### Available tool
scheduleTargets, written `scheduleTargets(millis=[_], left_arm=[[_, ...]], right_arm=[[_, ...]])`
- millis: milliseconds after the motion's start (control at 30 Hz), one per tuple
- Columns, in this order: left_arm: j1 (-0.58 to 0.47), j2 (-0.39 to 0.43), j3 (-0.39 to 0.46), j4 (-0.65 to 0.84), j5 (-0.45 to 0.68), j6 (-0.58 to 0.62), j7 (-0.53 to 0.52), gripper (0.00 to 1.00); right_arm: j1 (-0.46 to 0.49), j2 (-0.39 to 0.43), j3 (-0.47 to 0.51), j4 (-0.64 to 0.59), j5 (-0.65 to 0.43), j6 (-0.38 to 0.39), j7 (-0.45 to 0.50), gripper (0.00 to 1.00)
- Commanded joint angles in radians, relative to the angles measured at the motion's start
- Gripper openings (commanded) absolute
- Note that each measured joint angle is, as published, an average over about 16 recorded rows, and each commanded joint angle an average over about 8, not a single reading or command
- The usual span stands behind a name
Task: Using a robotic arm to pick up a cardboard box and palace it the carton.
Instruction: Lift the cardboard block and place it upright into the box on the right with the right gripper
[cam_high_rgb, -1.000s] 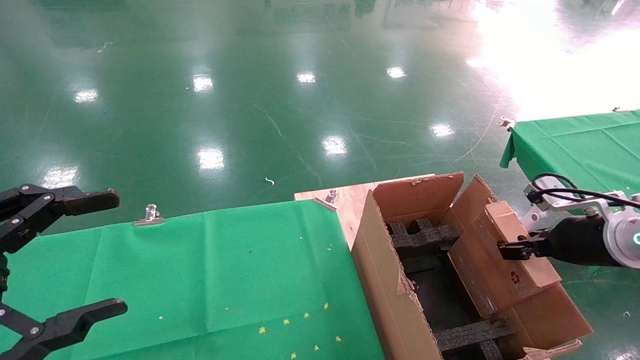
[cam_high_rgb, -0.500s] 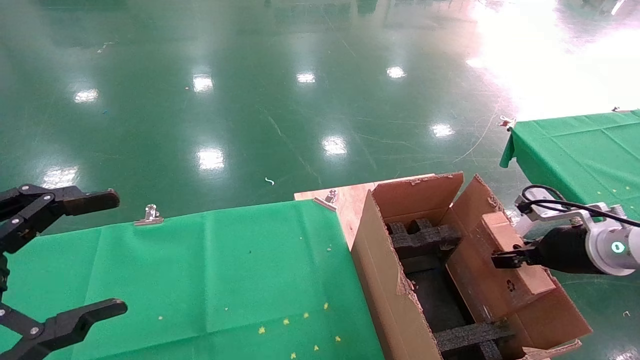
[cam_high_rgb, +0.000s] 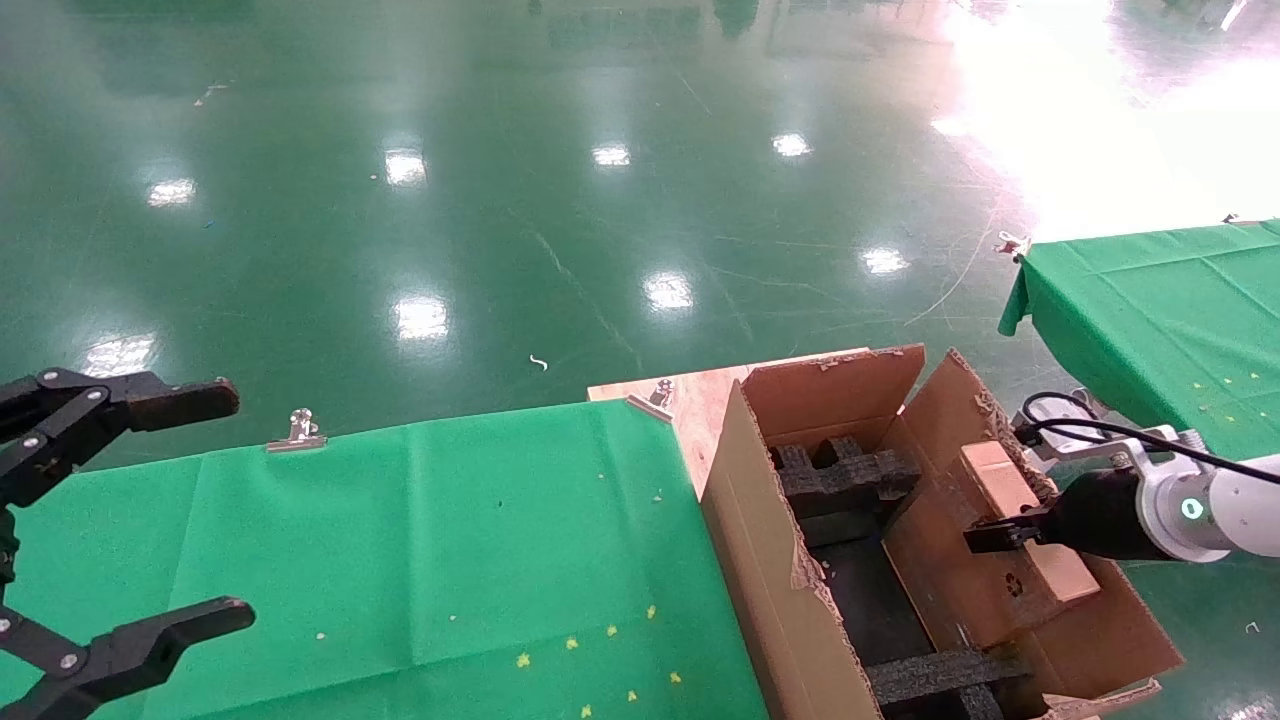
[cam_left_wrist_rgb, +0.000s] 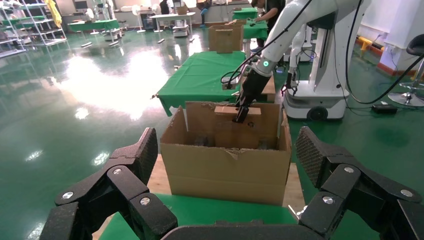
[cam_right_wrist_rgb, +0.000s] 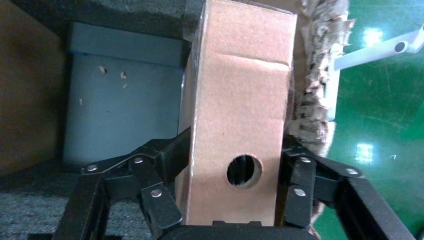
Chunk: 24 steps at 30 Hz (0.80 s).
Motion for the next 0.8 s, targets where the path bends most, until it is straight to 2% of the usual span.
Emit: scheduleTargets(millis=[33,800], left_arm=[[0.000,0.000,0.000,0.000,0.000,0.000,0.000,1.00],[0.000,0.000,0.000,0.000,0.000,0.000,0.000,1.00]], right_arm=[[-0.016,-0.012,0.000,-0.019,0.015,0.007,-0.012,0.00],[-0.196,-0.169,0.046,-0.271,0.202,0.006,-0.189,0.00]])
